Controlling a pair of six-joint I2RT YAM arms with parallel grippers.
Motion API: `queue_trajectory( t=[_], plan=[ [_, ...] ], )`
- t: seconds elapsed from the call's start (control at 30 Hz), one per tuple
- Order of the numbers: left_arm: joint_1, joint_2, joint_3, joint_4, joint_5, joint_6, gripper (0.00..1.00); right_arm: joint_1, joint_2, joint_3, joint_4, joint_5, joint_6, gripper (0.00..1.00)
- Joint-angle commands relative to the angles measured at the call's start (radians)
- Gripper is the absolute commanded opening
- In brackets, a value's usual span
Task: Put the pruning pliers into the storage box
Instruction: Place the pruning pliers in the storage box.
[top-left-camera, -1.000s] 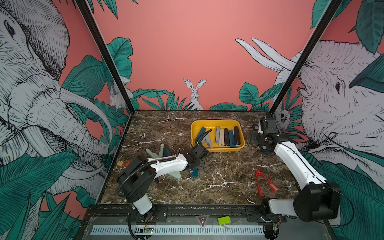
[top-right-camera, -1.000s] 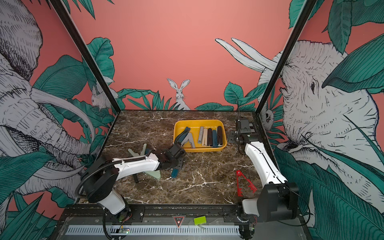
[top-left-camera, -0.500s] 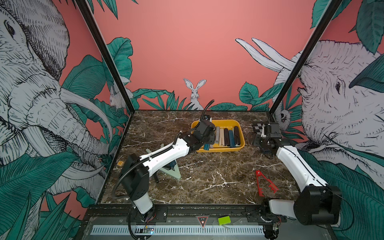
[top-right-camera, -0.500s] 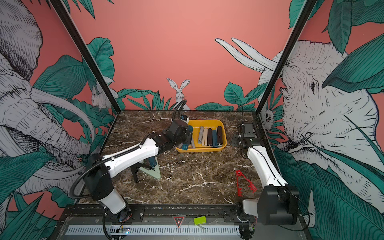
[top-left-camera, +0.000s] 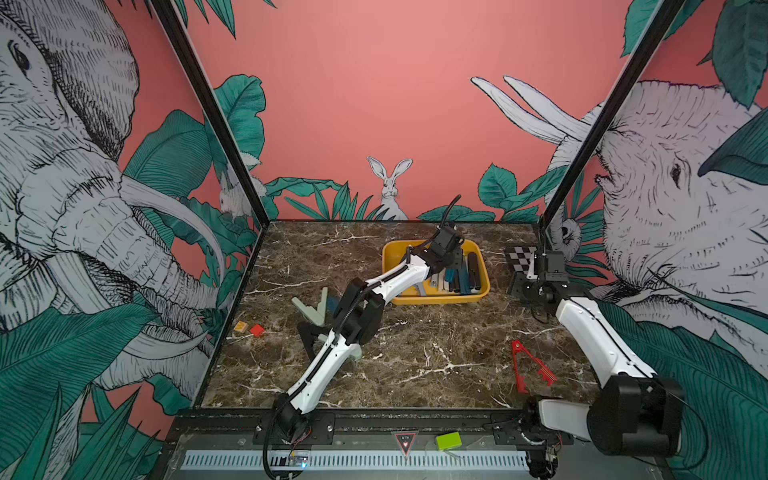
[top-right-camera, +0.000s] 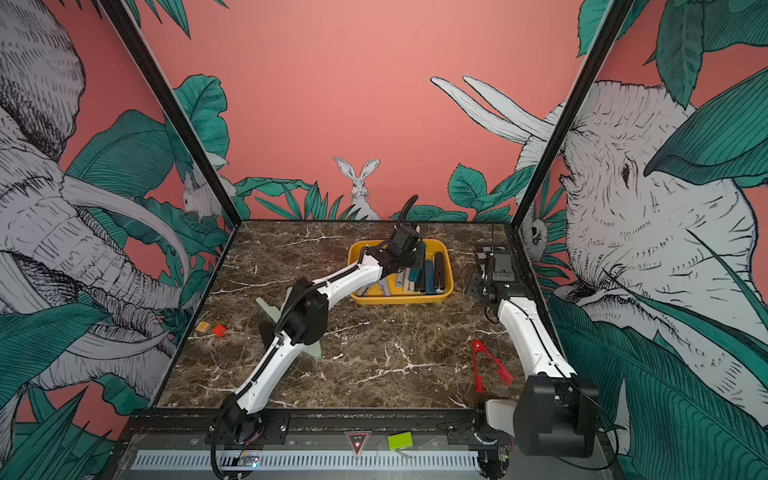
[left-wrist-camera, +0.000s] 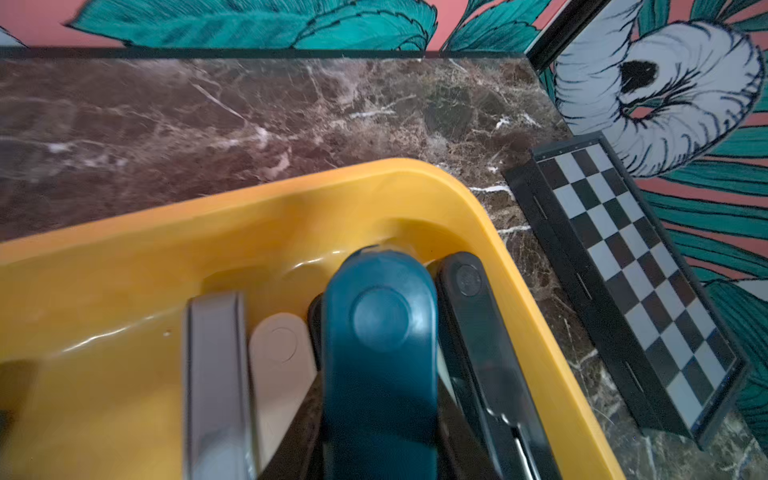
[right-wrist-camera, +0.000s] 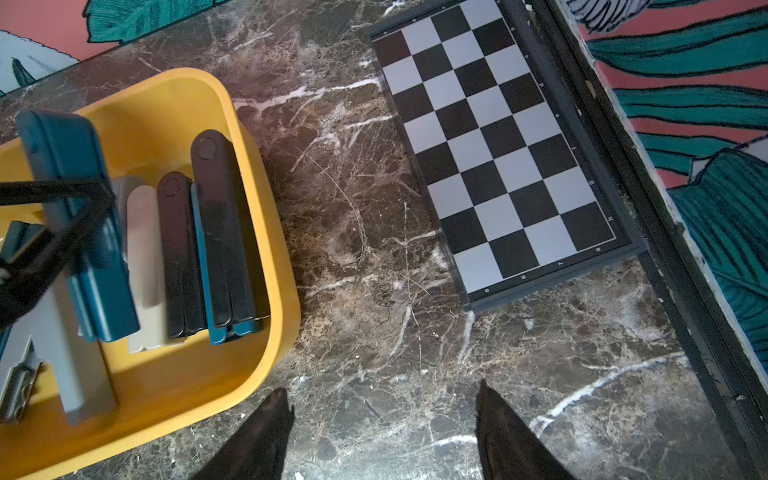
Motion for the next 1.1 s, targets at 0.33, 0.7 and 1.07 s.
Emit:
queue_trajectory(
  t=[0.33,0.7,1.07],
  plan=[
    [0.005,0.026,0.047,0.007,0.075,-0.183,0.00,-0.022,0.012,-0.019,0.051,-0.035,0.015,0.69],
    [0.002,0.043,0.047,0.006,0.085,-0.236,0.25,-0.029,0.012,-0.026,0.059,-0.038,0.018,0.69],
    [0.001,0.067,0.085,-0.006,0.109,-0.270,0.40,-0.034,0.007,-0.024,0.048,-0.037,0.020,0.69]
  ],
)
